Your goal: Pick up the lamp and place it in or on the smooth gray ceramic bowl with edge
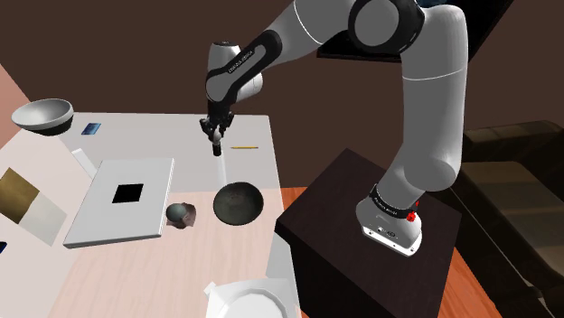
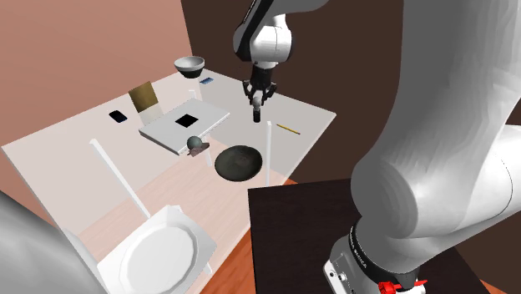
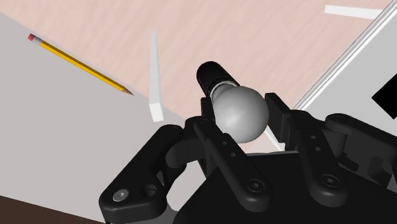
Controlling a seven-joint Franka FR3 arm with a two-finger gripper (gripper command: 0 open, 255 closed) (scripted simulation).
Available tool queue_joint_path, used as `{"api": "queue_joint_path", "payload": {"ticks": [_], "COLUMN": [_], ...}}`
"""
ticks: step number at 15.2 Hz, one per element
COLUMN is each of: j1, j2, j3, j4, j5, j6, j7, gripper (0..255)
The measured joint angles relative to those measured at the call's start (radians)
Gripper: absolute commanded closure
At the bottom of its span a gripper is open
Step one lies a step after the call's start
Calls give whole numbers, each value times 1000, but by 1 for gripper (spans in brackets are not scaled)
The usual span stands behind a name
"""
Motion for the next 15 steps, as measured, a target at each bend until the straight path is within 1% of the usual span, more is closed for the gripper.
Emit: {"api": "queue_joint_path", "payload": {"ticks": [10,11,13,15], "j1": [0,3,16,32], "j2": [-91,-106,-155,-225], "j3": [-3,-2,5,15], "j4": [9,-5,-68,-159], "j5": [-7,-6,-4,1], "j6": [-99,-100,-84,-59], "j7": [16,21,38,60], "gripper": [255,255,255,255]}}
